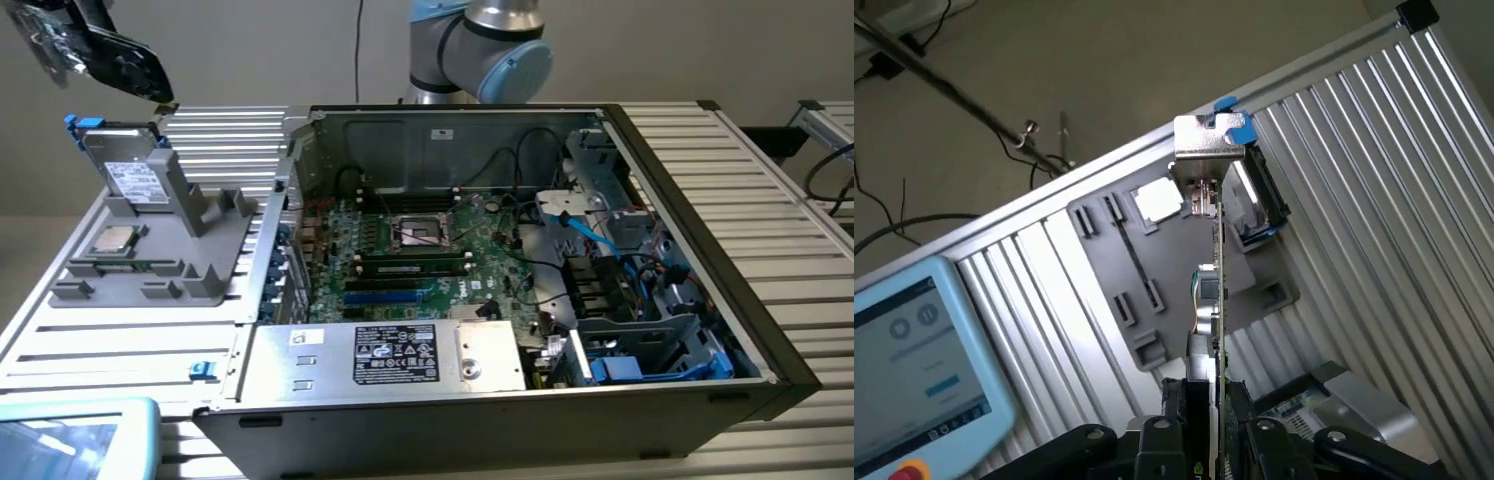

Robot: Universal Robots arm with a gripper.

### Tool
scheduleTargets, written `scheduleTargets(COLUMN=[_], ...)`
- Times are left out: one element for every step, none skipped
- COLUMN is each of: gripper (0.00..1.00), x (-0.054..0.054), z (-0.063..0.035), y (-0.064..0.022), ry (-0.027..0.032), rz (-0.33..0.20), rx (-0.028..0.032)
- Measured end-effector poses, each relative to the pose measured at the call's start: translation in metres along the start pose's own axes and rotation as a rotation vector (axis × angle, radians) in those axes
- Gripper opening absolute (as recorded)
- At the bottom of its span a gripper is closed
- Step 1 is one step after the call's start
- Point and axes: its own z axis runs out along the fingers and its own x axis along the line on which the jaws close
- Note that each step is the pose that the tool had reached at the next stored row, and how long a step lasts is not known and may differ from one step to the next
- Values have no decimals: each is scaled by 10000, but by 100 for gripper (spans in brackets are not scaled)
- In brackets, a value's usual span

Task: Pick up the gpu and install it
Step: 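Pick up the gpu and move the gpu toward the slot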

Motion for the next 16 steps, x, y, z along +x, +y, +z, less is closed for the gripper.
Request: scheduleTargets(gripper=[27,27,27,27,27,27,27,27,27,27,27,27,27,27,27,27], x=[0,0,0,-1,-1,-2,-2,-2,-3,-3,-4,-5,-5,-6,-6,-7], z=[0,0,0,0,0,0,0,0,0,0,0,-1,-1,-1,0,-1], y=[0,-1,-1,-2,-3,-3,-4,-5,-6,-6,-7,-8,-9,-10,-11,-14], ry=[5,11,18,26,34,43,53,63,72,82,92,101,107,116,125,135], rz=[-127,-257,-392,-541,-702,-866,-1030,-1194,-1360,-1511,-1658,-1813,-1961,-2107,-2257,-2406], rx=[0,-1,-2,-3,-4,-5,-5,-5,-5,-5,-5,-7,-7,-7,-6,-7])
